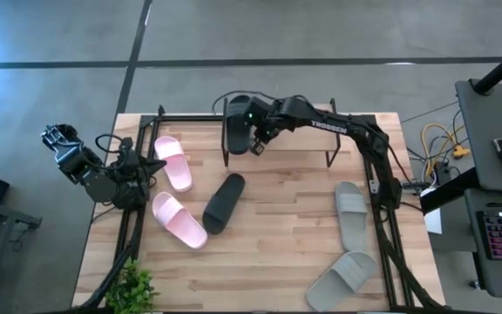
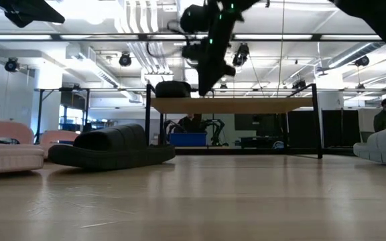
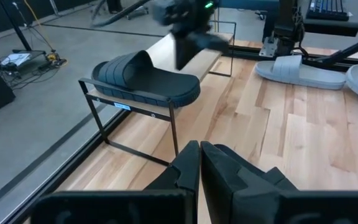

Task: Pick and place slides into the shelf
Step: Put the black slide on the shelf

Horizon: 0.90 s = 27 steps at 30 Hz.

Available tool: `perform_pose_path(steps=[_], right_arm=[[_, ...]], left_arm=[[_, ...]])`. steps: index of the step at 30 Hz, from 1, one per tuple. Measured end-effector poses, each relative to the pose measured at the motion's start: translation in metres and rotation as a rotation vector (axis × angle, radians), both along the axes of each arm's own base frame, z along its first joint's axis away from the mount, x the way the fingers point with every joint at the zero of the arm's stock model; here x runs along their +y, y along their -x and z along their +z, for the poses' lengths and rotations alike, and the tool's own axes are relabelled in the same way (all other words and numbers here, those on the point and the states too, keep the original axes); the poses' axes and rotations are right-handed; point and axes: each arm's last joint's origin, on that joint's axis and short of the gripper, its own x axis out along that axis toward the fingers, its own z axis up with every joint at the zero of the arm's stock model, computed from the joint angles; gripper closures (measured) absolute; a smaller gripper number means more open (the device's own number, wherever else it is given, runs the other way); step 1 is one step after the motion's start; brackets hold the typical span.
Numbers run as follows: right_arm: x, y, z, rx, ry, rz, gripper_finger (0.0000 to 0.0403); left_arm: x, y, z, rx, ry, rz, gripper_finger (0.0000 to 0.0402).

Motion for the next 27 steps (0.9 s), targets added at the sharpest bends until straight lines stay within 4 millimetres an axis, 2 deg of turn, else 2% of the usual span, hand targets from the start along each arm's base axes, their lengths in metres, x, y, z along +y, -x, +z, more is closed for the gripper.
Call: perform_pose_path(steps=[5, 9, 12, 16, 19, 22, 27], right_arm=[[0.052, 0.005, 0.032, -0.022, -0.004, 0.099, 0.039], [0.092, 0.016, 0.061, -0.119, -0.032, 0.098, 0.039], [0.116, 0.024, 0.075, -0.178, -0.073, 0.057, 0.039], [0.145, 0.029, 0.081, -0.208, -0.086, 0.016, 0.039], [0.165, 0.03, 0.081, -0.221, -0.102, -0.025, 0.039], [0.184, 0.03, 0.076, -0.221, -0.135, -0.07, 0.039], [0.218, 0.028, 0.065, -0.22, -0.179, -0.135, 0.0385]], left_arm=[[0.0, 0.0, 0.0, -0.002, 0.014, -0.002, 0.0402], [-0.003, 0.0, -0.001, -0.014, 0.22, -0.032, 0.0402], [-0.007, -0.003, -0.004, 0.041, 0.232, -0.082, 0.0402], [-0.01, -0.005, -0.016, 0.121, 0.24, -0.131, 0.0402], [-0.013, -0.008, -0.032, 0.165, 0.23, -0.103, 0.0402], [-0.015, -0.01, -0.049, 0.176, 0.306, -0.06, 0.0401], [-0.021, -0.017, -0.069, 0.153, 0.347, -0.042, 0.0359]])
